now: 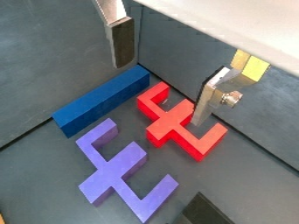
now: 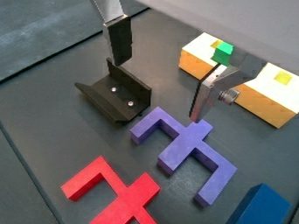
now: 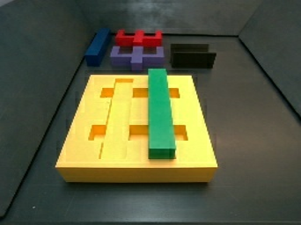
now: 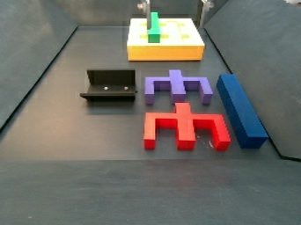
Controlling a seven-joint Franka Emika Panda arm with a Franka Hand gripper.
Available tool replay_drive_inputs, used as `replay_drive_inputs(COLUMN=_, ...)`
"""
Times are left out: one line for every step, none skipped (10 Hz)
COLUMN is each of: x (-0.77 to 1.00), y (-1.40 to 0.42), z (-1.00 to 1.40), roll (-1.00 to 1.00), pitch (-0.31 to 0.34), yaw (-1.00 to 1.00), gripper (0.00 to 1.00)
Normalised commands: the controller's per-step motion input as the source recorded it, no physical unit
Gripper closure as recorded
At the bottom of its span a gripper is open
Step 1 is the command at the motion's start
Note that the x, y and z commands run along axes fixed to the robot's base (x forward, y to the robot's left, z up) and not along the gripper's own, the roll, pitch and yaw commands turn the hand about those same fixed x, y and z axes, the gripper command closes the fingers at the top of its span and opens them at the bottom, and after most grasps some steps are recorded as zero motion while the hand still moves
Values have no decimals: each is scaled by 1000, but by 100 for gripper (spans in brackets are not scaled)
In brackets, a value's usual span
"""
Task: Pick up the blue object. Move up. Move to above the board. Insert the blue object.
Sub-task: Pick up the blue object.
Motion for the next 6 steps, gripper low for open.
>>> replay_drive_inputs(x=-849, y=231, z=-791, roll=0, pitch=-206, yaw=-69, gripper=0)
replay_drive_inputs(x=-1000, y=340, z=-866, roll=-13, pitch=-219, yaw=-54, gripper=0)
replay_drive_inputs(x=-1000, y=374, z=-897, roll=-11, pitch=-206, yaw=-17, gripper=0)
replay_drive_inputs(x=-1000, y=440, z=-923, roll=-24, pitch=-190, yaw=0, gripper=0)
replay_drive_inputs(x=-1000, y=426, z=-926, roll=-46, pitch=-176, yaw=0, gripper=0)
replay_drive_inputs(x=-854, y=300, z=-826, roll=0, pitch=-60, yaw=-11, gripper=0)
